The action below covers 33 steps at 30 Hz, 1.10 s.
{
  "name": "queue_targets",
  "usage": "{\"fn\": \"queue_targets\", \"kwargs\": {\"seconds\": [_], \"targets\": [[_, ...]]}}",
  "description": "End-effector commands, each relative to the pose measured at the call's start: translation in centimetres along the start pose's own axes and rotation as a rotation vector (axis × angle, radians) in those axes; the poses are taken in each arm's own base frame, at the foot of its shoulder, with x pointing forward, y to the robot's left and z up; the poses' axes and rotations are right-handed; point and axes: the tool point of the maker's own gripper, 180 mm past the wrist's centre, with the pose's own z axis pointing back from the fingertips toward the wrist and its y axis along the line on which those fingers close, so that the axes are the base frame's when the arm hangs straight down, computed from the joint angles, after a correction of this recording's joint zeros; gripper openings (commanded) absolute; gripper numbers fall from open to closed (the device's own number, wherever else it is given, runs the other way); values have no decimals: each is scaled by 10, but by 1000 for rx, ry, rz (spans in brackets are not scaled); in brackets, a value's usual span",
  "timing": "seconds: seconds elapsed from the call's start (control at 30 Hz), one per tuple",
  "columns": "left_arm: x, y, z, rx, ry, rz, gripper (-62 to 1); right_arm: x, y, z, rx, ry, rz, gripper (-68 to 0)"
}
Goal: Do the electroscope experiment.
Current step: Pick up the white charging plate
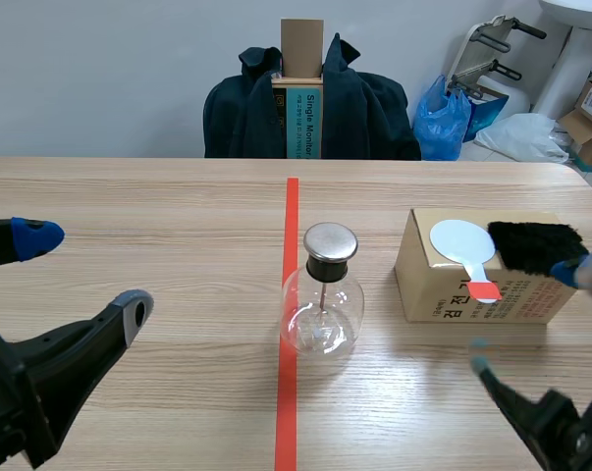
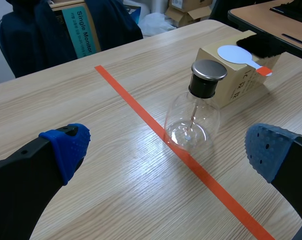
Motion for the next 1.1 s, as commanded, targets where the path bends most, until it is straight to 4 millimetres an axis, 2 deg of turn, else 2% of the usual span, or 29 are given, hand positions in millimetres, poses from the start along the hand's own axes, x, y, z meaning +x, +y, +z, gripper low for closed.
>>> {"fn": "queue_targets", "kwargs": {"seconds": [0.0,0.07,0.17,0.33,0.43,0.6,0.73,0.9,1.07], "targets": [[10,-1,-1,-7,-33,-10,14,-3,13,1,25,35,115,4],[10,-1,-1,-7,-33,-10,14,-27,27,5,54,149,307,4],[10,-1,-1,-7,-32,-10,14,-51,30,12,22,235,562,4],[10,-1,-1,-7,-31,-10,14,-65,28,12,-75,149,900,4],[10,-1,-1,-7,-31,-10,14,-66,27,2,-128,63,1011,4],[10,-1,-1,-7,-31,-10,14,-57,6,-27,-273,-6,1079,4],[10,-1,-1,-7,-32,-10,14,-45,-9,-45,-367,-1,1067,4],[10,-1,-1,-7,-32,-10,14,-26,-12,-60,-448,-2,1029,4],[10,-1,-1,-7,-32,-10,14,-16,-9,-70,-487,15,982,4]]}}
